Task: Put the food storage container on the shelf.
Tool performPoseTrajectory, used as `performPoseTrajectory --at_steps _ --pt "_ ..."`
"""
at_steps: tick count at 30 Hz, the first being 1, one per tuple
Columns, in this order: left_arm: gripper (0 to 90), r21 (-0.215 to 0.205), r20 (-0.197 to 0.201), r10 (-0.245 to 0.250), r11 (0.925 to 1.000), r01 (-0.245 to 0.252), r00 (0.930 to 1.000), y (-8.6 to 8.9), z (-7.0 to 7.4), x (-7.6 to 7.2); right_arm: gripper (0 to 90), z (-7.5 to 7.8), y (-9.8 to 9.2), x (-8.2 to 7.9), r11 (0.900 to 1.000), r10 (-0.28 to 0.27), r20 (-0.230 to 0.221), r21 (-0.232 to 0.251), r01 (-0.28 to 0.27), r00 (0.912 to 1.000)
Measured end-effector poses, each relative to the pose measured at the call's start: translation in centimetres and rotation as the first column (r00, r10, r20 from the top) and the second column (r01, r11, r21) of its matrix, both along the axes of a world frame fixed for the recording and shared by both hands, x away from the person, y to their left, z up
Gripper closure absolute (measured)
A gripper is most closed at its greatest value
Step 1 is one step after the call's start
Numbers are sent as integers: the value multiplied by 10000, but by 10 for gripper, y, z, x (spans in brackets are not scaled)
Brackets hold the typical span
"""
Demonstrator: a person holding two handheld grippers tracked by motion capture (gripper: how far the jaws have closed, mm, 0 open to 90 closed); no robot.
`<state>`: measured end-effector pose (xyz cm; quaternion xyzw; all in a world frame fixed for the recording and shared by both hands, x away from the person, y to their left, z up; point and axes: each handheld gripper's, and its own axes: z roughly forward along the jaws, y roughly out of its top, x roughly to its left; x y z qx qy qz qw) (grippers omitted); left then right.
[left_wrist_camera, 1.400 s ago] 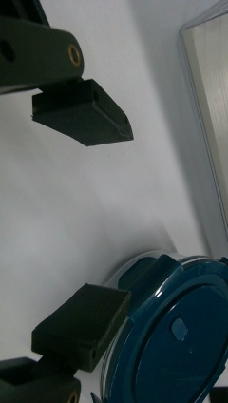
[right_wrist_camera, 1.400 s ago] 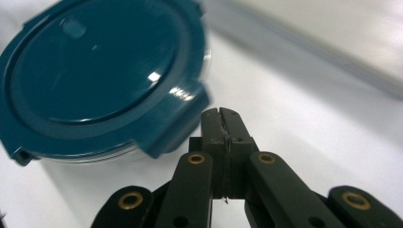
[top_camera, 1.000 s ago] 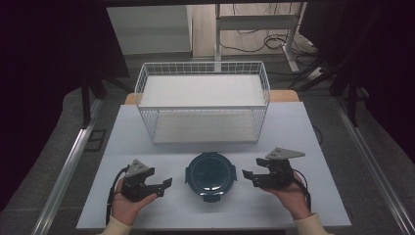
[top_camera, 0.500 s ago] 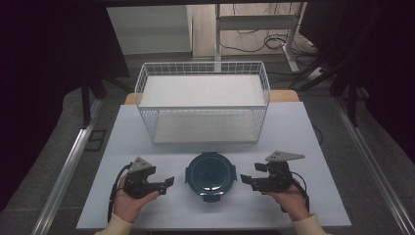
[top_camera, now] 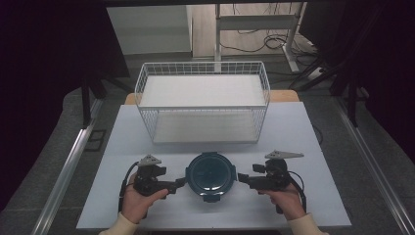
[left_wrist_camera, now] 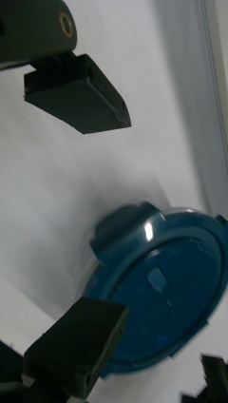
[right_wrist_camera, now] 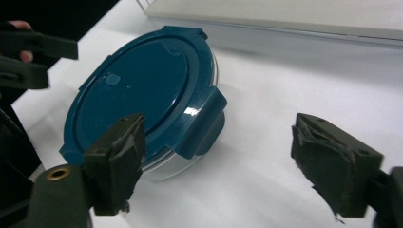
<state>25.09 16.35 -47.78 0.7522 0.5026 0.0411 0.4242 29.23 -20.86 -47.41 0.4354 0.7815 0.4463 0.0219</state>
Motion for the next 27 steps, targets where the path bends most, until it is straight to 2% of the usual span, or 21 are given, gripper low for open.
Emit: performPoseTrajectory --at_steps 4,8,13,15,18,19,21,23,25,27 --pt "112 -703 -535 -57 9975 19 9986 -2 2 9 162 3 11 5 9997 60 -335 254 -51 9994" --pt "112 -1323 -904 -187 9912 66 9957 -10 4 23 142 1 25 13 9999 128 -754 119 -119 9971" --pt "107 -1598 -1182 -385 9870 193 9922 -17 0 32 126 0 36 22 9989 24 -1072 473 27 9942" --pt "107 -1820 -1264 -294 9833 60 9915 -15 -6 32 115 -3 39 22 9992 88 -1165 392 -42 9932" --pt "101 -1816 -1535 -359 9833 75 9875 -13 -14 34 103 -8 42 21 9994 124 -1289 349 -80 9916" --pt "103 -1981 -1546 -290 9802 -22 9875 -12 -15 33 101 -10 43 22 9995 82 -1336 327 -39 9910" --pt "105 -2407 -1763 -539 9706 100 9829 -12 -19 34 92 -14 44 22 9998 61 -1465 173 -36 9892" --pt "103 -2234 -1874 -494 9747 64 9810 -13 -25 35 90 -18 47 22 9999 44 -1678 138 -22 9858" --pt "105 -2336 -2100 -573 9723 68 9760 -13 -30 36 85 -23 50 22 9995 137 -1892 298 -82 9818" --pt "111 -2743 -2284 -683 9616 31 9712 -14 -33 37 83 -28 53 22 9990 220 -2076 429 -134 9780"
